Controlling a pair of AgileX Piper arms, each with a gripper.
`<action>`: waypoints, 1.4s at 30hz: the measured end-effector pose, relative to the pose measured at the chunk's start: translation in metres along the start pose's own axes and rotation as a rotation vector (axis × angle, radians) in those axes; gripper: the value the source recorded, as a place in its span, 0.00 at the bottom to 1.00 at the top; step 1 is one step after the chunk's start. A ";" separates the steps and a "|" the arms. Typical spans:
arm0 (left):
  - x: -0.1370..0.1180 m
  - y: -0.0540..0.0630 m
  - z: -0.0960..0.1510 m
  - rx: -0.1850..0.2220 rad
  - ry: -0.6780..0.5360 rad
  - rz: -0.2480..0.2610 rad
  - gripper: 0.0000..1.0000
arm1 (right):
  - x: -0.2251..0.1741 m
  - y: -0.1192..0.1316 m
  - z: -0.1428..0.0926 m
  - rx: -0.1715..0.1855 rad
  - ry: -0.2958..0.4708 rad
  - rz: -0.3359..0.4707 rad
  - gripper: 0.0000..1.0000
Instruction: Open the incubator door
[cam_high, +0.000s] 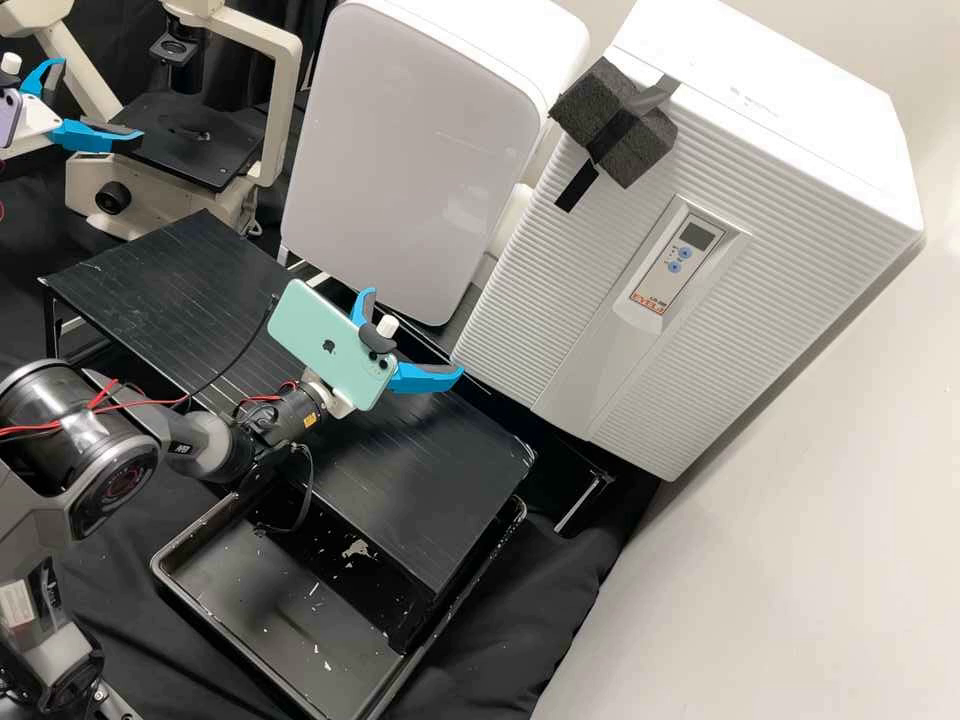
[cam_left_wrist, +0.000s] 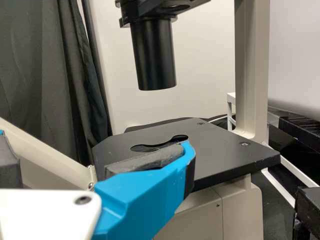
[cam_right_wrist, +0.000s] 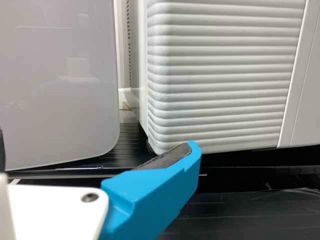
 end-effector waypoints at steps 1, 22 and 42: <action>0.000 0.000 0.000 0.000 0.000 0.000 1.00 | 0.000 0.000 0.000 0.000 0.000 0.000 1.00; 0.000 0.000 0.000 0.000 0.000 0.000 1.00 | -0.008 0.062 -0.011 0.067 0.046 0.207 1.00; 0.000 0.000 0.000 0.000 0.000 0.000 1.00 | 0.034 0.113 -0.041 0.093 0.066 0.350 1.00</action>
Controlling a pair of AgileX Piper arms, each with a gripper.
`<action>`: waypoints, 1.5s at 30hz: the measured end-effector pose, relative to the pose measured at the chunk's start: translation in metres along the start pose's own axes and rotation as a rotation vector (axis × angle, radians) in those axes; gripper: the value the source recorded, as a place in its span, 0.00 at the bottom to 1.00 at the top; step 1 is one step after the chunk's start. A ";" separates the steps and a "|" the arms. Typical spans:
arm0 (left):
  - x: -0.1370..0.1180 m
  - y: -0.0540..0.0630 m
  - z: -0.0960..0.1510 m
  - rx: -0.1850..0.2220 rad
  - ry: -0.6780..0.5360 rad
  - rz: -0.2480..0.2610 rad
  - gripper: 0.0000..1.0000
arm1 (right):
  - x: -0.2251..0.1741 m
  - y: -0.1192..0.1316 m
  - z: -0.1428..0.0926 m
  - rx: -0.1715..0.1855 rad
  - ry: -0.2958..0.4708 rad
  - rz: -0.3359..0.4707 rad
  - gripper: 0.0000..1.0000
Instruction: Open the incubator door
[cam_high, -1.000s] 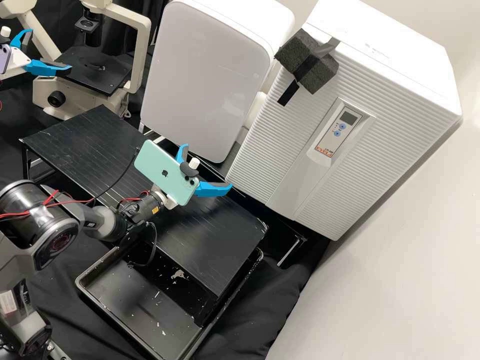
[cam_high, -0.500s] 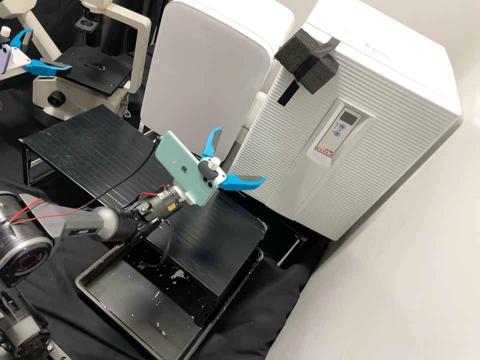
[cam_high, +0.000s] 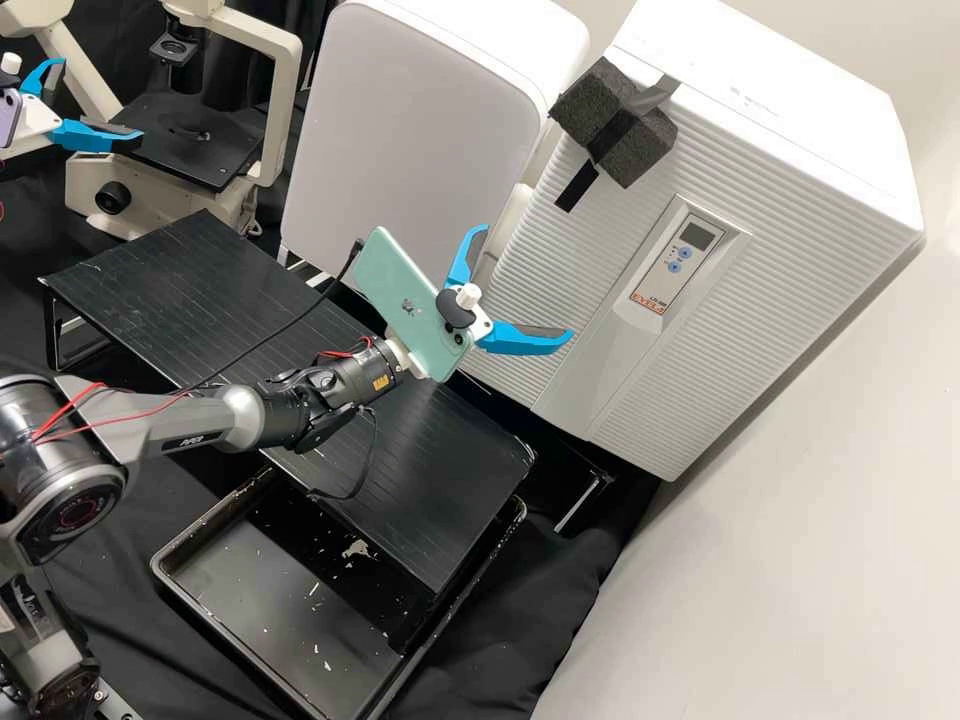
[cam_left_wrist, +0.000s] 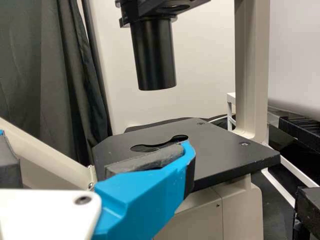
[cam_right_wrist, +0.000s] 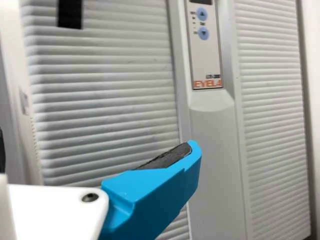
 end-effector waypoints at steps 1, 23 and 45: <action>0.000 0.000 0.000 0.000 0.000 0.000 1.00 | 0.002 0.000 0.000 -0.004 -0.002 0.005 1.00; 0.000 0.000 0.000 0.000 0.000 0.000 1.00 | 0.016 0.007 -0.003 -0.031 0.005 0.053 0.00; 0.000 0.000 0.000 0.000 0.000 0.000 1.00 | 0.016 0.006 -0.005 -0.046 0.006 0.029 0.00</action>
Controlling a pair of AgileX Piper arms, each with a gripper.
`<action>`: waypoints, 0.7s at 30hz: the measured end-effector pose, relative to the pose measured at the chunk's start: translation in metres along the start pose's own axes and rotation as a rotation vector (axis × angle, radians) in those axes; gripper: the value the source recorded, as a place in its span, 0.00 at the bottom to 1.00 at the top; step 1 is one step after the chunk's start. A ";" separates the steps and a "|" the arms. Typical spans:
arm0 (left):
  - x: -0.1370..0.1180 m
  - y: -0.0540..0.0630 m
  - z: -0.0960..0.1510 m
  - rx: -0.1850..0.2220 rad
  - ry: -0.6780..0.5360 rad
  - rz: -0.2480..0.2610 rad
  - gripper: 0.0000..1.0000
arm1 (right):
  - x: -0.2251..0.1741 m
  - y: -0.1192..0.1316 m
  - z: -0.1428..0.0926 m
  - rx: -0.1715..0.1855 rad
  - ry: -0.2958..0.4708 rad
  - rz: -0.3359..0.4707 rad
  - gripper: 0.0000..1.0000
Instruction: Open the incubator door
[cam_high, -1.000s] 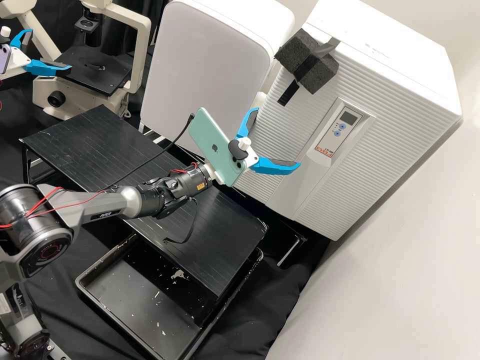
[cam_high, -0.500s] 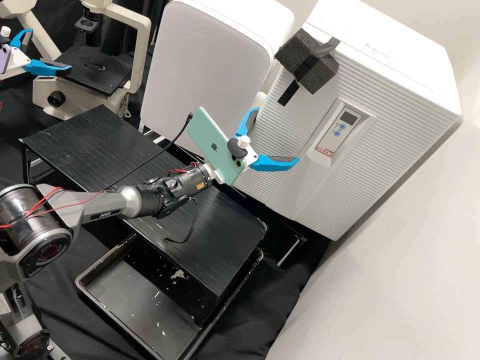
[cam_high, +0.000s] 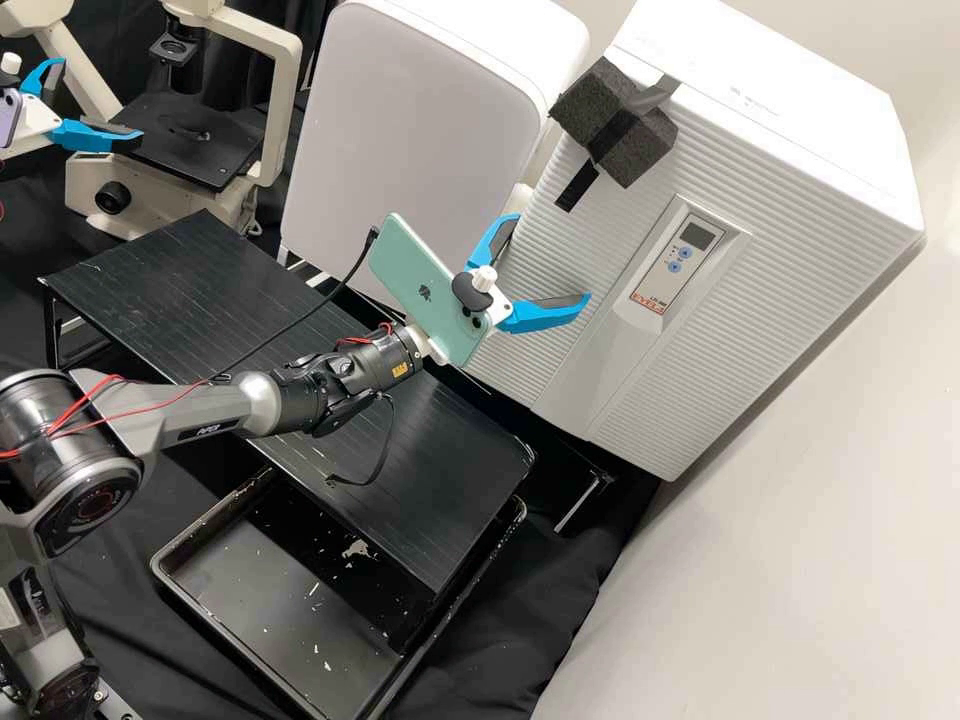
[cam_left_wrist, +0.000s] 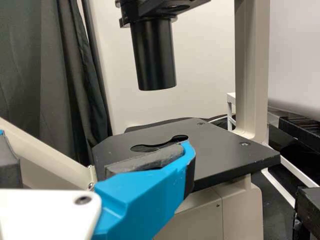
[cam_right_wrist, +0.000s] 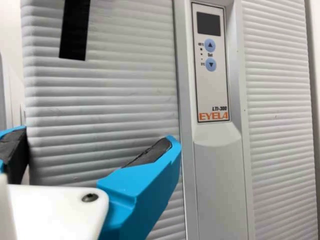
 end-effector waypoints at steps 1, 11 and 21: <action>0.000 0.000 0.000 0.000 0.000 0.000 1.00 | 0.000 0.000 0.000 0.000 0.001 -0.001 0.00; 0.000 0.000 0.000 0.000 0.000 0.000 1.00 | 0.000 -0.001 -0.002 -0.014 0.013 -0.011 0.00; 0.000 0.000 0.000 0.000 0.000 0.000 1.00 | -0.001 0.000 -0.005 -0.011 0.009 -0.022 0.00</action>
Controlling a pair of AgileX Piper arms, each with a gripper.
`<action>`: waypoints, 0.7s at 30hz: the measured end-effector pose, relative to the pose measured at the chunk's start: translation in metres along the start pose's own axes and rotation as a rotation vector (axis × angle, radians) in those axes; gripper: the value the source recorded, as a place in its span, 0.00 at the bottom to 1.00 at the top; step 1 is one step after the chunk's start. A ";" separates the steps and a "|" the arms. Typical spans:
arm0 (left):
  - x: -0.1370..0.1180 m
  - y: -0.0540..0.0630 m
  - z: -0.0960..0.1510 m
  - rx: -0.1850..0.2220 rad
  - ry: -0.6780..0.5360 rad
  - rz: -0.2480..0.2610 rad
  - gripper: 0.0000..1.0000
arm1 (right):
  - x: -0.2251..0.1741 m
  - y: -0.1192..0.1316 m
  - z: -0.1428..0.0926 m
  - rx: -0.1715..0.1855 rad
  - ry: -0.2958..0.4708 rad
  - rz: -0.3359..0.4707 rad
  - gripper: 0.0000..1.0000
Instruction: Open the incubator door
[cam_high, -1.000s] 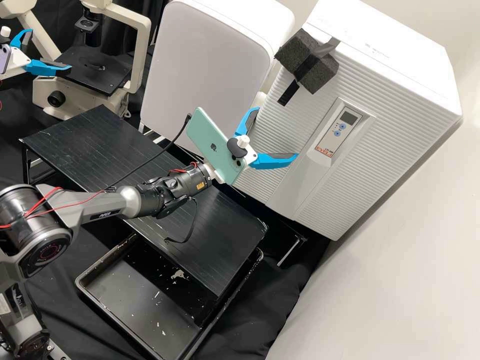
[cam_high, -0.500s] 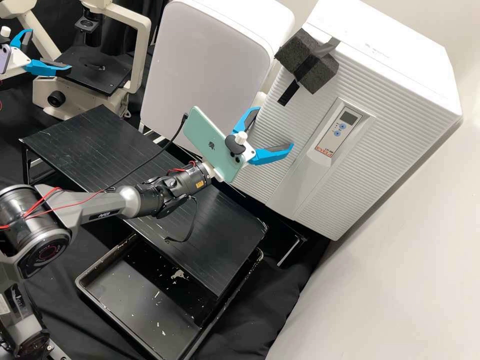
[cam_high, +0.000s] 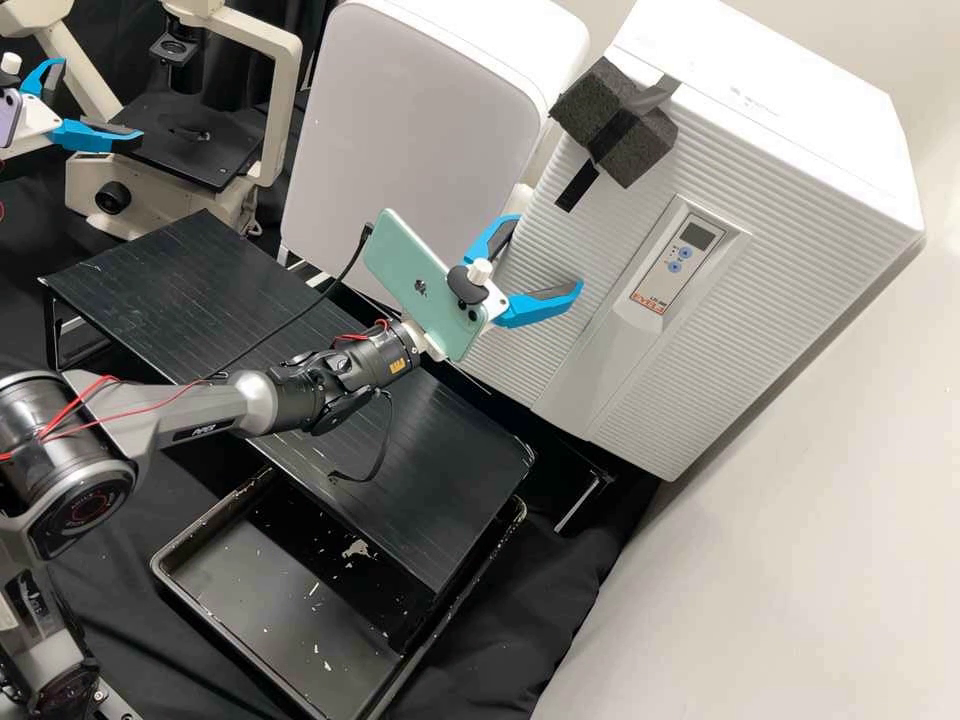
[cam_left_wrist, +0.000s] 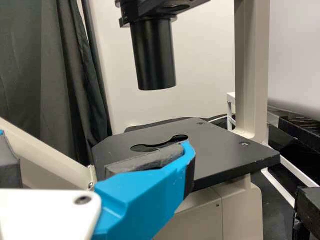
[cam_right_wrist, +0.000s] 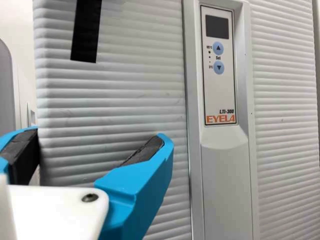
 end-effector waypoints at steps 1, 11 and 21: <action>0.000 0.000 0.000 0.000 0.000 0.000 1.00 | 0.000 0.001 -0.001 0.000 0.002 0.002 0.00; 0.000 0.000 0.000 0.000 0.000 0.000 1.00 | -0.014 0.005 -0.004 0.003 -0.008 -0.009 0.00; 0.000 0.000 0.000 0.000 0.000 0.000 1.00 | -0.031 0.002 -0.009 0.045 -0.024 -0.016 1.00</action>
